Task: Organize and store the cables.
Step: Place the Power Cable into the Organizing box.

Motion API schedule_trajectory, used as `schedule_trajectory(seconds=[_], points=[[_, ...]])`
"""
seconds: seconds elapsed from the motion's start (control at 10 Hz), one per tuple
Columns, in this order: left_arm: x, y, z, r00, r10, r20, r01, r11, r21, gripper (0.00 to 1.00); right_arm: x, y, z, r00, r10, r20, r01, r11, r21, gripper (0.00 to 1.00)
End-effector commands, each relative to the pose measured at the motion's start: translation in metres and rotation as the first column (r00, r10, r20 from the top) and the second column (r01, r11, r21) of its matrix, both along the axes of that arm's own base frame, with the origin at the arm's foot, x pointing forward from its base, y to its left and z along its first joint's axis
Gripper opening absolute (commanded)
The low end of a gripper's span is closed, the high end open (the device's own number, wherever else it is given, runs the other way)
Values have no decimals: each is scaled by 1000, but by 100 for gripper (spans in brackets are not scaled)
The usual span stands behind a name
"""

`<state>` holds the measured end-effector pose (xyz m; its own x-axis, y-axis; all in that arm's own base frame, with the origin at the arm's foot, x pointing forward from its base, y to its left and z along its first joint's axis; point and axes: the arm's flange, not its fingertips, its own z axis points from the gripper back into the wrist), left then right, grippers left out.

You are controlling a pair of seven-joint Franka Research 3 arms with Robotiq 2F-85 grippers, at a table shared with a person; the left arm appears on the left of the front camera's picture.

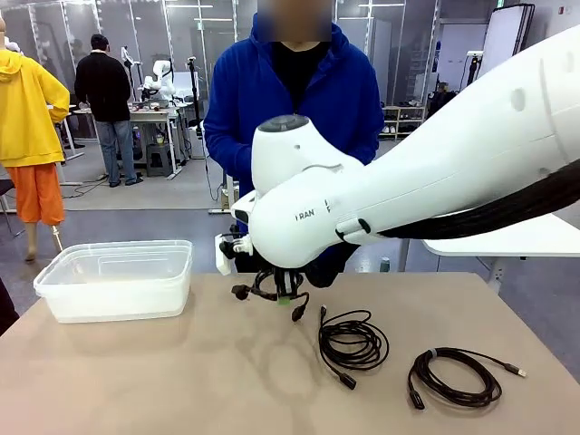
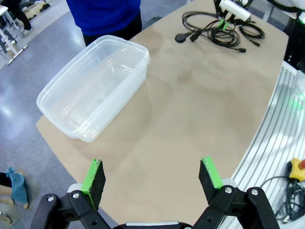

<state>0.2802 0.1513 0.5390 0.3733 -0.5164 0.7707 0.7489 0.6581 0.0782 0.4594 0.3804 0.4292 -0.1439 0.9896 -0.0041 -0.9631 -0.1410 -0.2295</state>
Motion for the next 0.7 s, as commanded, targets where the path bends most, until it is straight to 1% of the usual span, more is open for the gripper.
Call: schedule_trajectory(seconds=[0.0,0.2,0.3,0.5,0.6], points=[[0,1,0,1000,-13,9,13,1000,-2,100,15,-3,-25,997,32,-77,-30,999,22,0],[0,1,0,1000,-13,9,13,1000,-2,100,24,-6,-64,989,43,-143,-37,998,45,0],[0,1,0,1000,-13,9,13,1000,-2,100,23,-5,-74,984,46,-174,-37,998,55,0],[0,1,0,1000,-13,9,13,1000,-2,100,26,-6,-92,979,34,-203,-26,999,43,0],[0,1,0,1000,-13,9,13,1000,-2,100,27,-6,-96,978,30,-207,-23,999,36,0]])
